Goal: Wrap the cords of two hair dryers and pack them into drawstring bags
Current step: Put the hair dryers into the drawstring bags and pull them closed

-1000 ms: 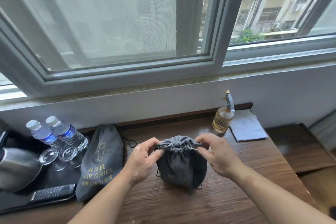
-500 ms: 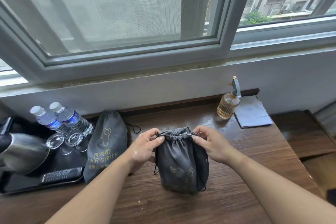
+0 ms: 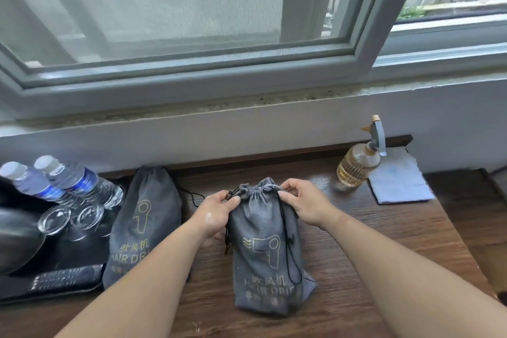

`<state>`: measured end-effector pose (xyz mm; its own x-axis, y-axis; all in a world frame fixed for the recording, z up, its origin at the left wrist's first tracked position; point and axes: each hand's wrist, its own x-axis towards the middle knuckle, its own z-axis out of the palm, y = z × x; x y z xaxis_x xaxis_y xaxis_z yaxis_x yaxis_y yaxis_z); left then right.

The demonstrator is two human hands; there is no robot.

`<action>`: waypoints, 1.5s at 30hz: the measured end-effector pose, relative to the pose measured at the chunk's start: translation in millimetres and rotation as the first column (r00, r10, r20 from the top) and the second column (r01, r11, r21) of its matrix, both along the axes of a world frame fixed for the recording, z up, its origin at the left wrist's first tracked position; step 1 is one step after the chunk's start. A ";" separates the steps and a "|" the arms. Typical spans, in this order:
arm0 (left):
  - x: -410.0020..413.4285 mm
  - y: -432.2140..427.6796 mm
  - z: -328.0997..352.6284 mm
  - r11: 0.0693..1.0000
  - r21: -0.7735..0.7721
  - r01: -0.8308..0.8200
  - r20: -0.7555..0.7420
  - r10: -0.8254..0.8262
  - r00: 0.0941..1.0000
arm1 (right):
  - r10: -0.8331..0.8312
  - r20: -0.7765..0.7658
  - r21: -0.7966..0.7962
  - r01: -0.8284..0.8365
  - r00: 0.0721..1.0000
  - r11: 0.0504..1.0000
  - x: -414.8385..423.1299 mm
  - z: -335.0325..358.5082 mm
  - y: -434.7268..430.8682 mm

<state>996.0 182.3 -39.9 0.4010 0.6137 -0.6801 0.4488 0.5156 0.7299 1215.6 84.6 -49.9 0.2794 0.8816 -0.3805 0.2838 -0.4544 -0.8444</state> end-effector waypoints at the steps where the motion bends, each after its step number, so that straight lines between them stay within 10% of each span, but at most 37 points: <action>1: 3.3 2.8 -6.5 0.999 -0.013 -0.029 0.003 0.029 1.000 | 0.001 0.007 -0.010 -0.001 1.000 1.000 2.2 -5.3 5.9; 10: 8.1 18.4 -45.6 0.975 -0.118 -0.190 0.002 0.191 0.982 | -0.053 0.013 -0.056 0.054 0.998 0.997 11.9 -41.5 30.4; 18: -43.8 -42.0 -51.4 0.967 -0.230 -0.105 0.042 0.118 0.992 | -0.005 -0.371 -0.169 -0.062 0.928 0.984 -2.5 -39.2 -38.8; 22: -59.1 -84.4 -64.5 0.965 -0.246 -0.091 0.022 0.100 0.995 | 0.200 -0.287 -0.140 -0.247 0.937 0.959 -12.8 -44.9 -88.0; 28: -56.8 -117.3 -74.7 0.982 -0.073 -0.173 -0.014 0.173 0.985 | -0.076 -0.271 -0.085 0.054 0.960 0.995 -45.8 -47.6 -122.3; 33: -53.8 -124.8 -63.8 0.977 0.060 -0.203 -0.090 0.207 0.974 | 0.024 -0.178 -0.073 -0.038 0.984 0.997 -59.8 -46.6 -131.8; 45: -97.7 -98.7 -48.7 0.904 -0.249 -0.348 0.121 0.386 0.915 | 0.026 -0.221 -0.016 -0.031 0.975 0.999 -95.1 -44.3 -81.2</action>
<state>898.3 83.6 -88.6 0.2933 0.5830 -0.7577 0.0809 0.7746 0.6273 1120.5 3.4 -94.2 0.1617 0.8797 -0.4471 0.1049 -0.4659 -0.8786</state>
